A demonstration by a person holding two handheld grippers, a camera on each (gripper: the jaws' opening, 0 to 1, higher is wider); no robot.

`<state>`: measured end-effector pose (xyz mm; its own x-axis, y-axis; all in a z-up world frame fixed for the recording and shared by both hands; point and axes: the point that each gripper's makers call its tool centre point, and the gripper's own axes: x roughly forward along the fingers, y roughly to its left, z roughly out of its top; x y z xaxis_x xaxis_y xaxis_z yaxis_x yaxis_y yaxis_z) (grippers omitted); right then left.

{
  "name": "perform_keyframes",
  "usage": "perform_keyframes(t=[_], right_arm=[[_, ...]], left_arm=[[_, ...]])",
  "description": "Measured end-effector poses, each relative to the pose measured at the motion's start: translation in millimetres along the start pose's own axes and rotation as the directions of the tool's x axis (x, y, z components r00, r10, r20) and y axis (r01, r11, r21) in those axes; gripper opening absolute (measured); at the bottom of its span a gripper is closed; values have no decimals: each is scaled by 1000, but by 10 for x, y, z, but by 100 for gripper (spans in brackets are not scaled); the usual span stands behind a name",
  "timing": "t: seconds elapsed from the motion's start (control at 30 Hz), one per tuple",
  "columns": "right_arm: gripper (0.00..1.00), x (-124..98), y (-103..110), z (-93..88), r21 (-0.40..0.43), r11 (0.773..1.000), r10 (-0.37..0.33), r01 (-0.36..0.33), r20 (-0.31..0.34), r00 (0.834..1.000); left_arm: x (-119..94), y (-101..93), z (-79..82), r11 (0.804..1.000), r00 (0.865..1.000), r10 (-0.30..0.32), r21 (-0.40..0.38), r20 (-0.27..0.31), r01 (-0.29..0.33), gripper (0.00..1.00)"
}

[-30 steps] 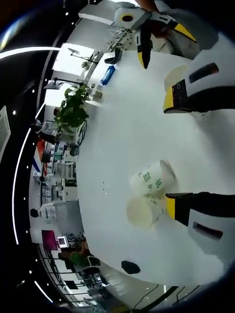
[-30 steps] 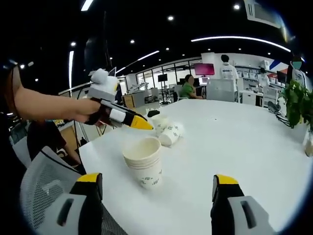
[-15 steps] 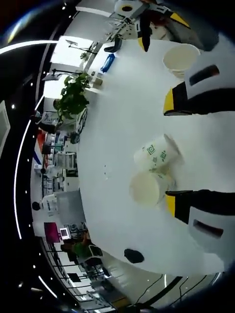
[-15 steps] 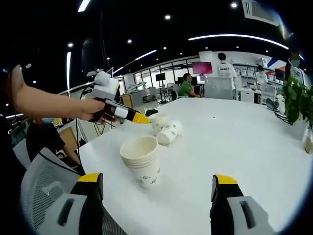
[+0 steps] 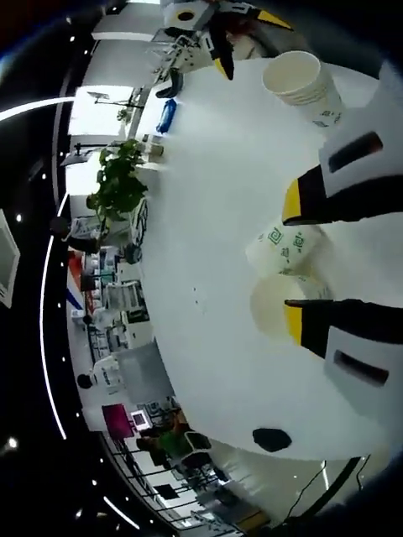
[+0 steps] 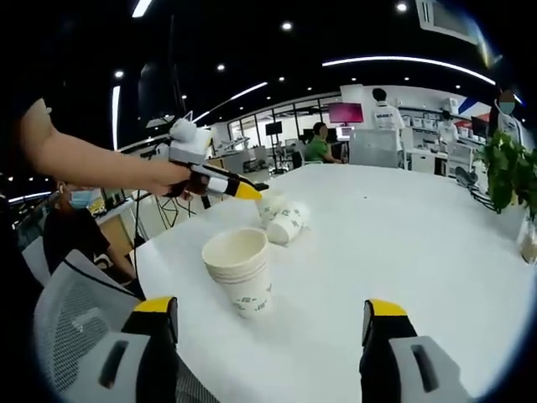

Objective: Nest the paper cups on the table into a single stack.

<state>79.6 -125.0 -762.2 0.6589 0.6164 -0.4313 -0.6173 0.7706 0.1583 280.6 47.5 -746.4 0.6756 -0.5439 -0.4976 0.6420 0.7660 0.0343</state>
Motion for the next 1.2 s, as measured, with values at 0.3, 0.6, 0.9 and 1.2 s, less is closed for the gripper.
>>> perform_keyframes(t=[0.3,0.6,0.9,1.2], right_arm=[[90,4,-6,-31,-2,1000,-5,5,-16,1000],[88,4,-46,-64,5,1000,-19,19,-29,999],[86,1,-82,-96,11,999,-30,31,-40,999],[85,8,-115,-129,19,999,-33,33,-45,998]], left_arm=[[141,56,-140,999,997,-16,37,-80,19,26],[246,95,-139,993,991,-37,108,-126,51,19],[329,147,-164,980,985,-57,177,-165,87,10],[331,159,-211,982,982,-70,163,-175,99,0]])
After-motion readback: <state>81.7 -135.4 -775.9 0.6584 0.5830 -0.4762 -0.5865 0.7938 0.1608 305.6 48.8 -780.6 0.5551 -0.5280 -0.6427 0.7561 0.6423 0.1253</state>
